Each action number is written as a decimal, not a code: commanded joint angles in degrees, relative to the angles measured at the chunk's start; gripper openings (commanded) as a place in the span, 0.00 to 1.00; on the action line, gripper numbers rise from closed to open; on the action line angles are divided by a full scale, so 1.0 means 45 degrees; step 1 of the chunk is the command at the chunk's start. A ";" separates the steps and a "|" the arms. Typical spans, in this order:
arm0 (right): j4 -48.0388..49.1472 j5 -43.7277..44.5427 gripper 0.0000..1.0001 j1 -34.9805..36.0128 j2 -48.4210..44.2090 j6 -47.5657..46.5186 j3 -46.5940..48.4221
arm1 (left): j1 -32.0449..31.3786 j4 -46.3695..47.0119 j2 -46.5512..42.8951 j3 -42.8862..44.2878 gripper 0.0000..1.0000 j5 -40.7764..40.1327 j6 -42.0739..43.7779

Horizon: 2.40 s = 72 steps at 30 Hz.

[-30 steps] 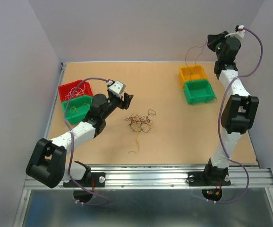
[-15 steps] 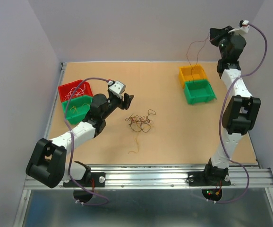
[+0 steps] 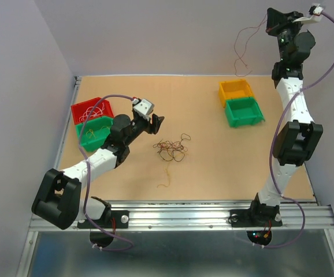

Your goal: Untangle the cables

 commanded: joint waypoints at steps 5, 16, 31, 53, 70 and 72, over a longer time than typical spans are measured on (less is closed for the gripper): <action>0.1913 -0.0543 0.01 -0.0153 0.1252 0.0494 -0.0459 | 0.0039 0.0413 -0.0214 0.0427 0.68 0.0234 0.0077; 0.4469 -0.1286 0.01 -0.0387 0.2269 0.1255 -0.2781 | 0.0039 0.0355 -0.0096 0.0544 0.69 0.0351 0.0077; 0.6641 -0.1305 0.01 -0.0797 0.1038 0.0514 -0.7549 | 0.0039 0.0315 -0.0526 0.0368 0.69 0.0488 0.0019; 0.4379 -0.1072 0.01 -0.0525 0.1644 -0.3076 -0.8761 | 0.0039 0.0062 -0.0272 0.0583 0.69 0.1073 -0.0079; -0.2851 0.0101 0.01 0.0920 0.2697 -0.7103 -0.5264 | 0.0019 -0.0504 -0.0292 0.0876 0.69 0.1289 -0.0020; -0.3533 0.0646 0.01 0.1115 0.2951 -0.7103 -0.4544 | 0.0000 -0.0524 -0.0292 0.0876 0.70 0.1269 0.0019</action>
